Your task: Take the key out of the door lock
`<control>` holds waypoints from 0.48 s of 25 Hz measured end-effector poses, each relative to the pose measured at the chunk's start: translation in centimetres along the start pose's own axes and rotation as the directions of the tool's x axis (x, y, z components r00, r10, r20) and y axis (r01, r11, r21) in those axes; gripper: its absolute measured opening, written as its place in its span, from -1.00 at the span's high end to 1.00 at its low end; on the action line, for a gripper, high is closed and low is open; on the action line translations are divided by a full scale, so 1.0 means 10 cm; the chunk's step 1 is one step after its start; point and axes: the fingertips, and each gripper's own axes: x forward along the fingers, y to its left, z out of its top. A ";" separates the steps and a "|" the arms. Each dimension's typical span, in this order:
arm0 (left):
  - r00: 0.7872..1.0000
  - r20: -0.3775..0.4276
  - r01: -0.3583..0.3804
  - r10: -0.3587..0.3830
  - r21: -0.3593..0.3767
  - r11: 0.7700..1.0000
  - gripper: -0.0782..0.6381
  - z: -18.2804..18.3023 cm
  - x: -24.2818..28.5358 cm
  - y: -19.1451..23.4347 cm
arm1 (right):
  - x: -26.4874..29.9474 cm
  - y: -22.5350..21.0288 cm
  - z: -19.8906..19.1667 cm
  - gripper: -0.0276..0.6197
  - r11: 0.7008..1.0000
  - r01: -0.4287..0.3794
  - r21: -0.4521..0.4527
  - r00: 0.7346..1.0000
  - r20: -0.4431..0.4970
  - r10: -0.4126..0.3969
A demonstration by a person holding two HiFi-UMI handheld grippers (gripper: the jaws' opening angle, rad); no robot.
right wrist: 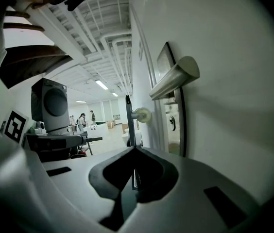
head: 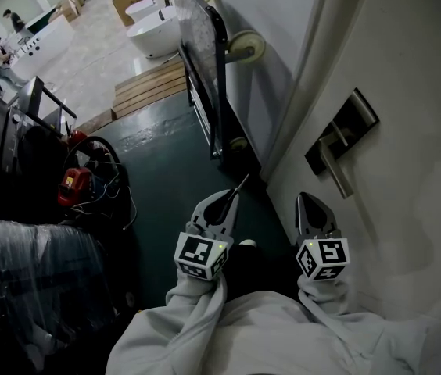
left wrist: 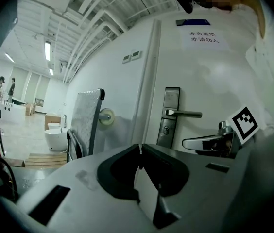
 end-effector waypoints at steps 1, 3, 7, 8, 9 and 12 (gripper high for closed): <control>1.000 -0.002 0.002 -0.002 -0.001 1.000 0.70 -0.01 0.01 -0.01 | -0.01 -0.01 0.00 0.76 1.000 0.003 -0.007 1.000 0.000 -0.003; 1.000 -0.008 0.006 -0.006 0.000 1.000 0.70 -0.03 0.03 -0.02 | -0.04 -0.03 0.00 0.76 1.000 0.006 -0.020 1.000 -0.003 -0.006; 1.000 -0.017 0.020 -0.020 0.000 1.000 0.70 -0.05 0.09 -0.06 | -0.06 -0.04 -0.01 0.76 0.999 0.006 -0.050 1.000 -0.009 -0.006; 1.000 -0.018 0.023 -0.023 0.002 1.000 0.70 -0.05 0.10 -0.07 | -0.06 -0.05 -0.01 0.76 0.999 0.004 -0.050 1.000 -0.008 -0.004; 0.999 -0.020 0.027 -0.027 0.005 1.000 0.70 -0.06 0.11 -0.08 | -0.06 -0.05 -0.01 0.76 0.999 0.003 -0.047 1.000 -0.008 -0.003; 0.999 -0.025 0.033 -0.033 0.013 0.999 0.70 -0.06 0.13 -0.11 | -0.06 -0.06 -0.01 0.76 0.999 0.001 -0.040 1.000 -0.009 -0.002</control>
